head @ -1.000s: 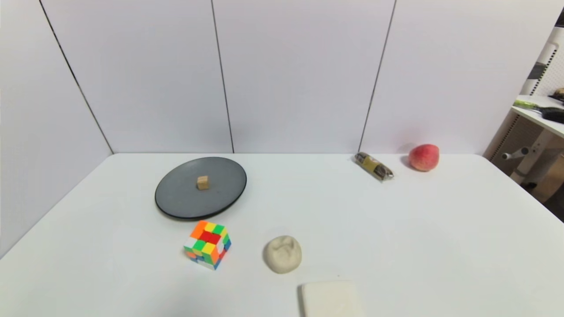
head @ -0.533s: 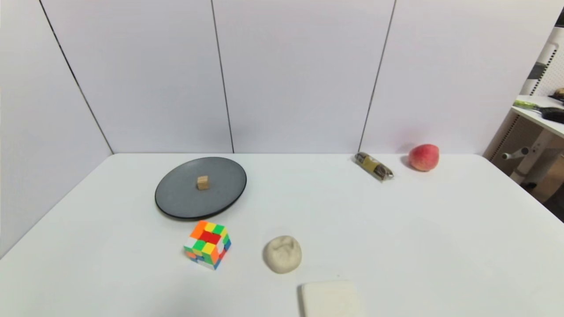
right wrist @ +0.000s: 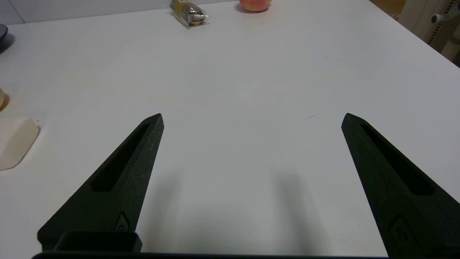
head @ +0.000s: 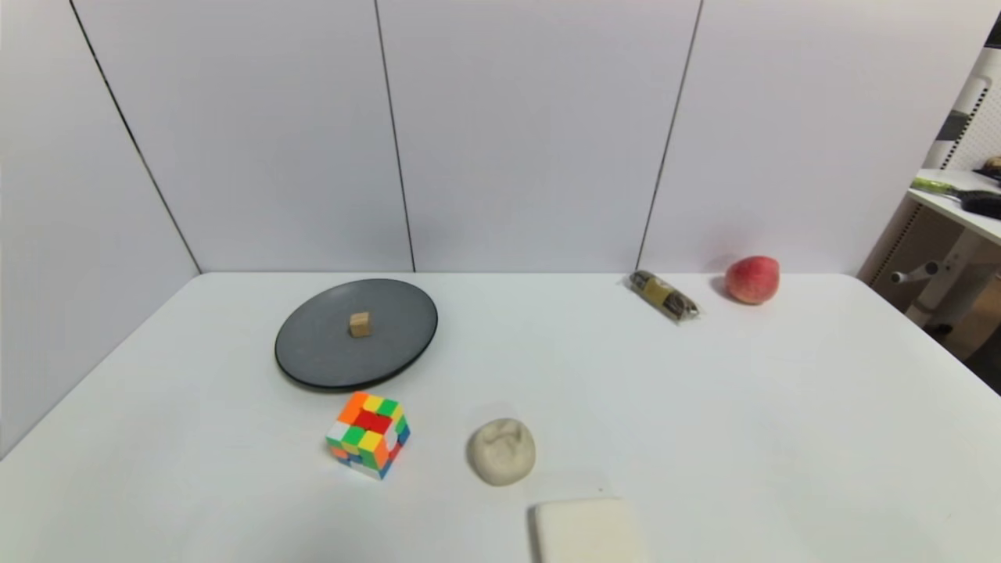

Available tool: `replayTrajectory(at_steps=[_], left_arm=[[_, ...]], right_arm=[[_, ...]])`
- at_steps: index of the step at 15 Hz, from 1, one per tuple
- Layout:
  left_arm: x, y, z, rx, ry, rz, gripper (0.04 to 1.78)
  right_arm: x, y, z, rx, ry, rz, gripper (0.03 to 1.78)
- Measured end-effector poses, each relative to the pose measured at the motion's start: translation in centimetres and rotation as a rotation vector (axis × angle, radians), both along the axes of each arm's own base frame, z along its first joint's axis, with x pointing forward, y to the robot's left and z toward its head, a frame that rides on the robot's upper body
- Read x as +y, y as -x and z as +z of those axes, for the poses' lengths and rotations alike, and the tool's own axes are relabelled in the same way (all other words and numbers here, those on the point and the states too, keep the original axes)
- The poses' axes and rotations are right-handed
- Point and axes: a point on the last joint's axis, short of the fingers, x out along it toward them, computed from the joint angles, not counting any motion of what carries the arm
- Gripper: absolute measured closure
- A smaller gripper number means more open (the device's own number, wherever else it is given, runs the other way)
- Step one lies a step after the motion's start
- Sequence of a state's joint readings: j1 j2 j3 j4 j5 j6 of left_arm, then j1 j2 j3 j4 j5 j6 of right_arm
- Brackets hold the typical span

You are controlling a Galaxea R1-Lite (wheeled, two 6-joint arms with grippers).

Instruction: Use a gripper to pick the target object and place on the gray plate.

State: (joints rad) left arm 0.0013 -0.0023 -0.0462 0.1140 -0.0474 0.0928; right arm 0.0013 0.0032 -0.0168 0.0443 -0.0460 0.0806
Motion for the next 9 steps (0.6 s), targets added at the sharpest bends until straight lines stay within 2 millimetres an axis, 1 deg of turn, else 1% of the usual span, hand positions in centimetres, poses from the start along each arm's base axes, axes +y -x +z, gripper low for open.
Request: replayTrajectory(at_steps=[6,9], left_arm=[[0.0,0.0,-0.01,0.001,0.0,0.0,0.13],[0.08,0.0,-0.02,0.004,0.069,0.041,0.13]], right_arm=[[0.0,0.0,0.0,0.001,0.003,-0.001,0.1],[0.0,0.0,0.02,-0.001,0.004,-0.001,0.1]])
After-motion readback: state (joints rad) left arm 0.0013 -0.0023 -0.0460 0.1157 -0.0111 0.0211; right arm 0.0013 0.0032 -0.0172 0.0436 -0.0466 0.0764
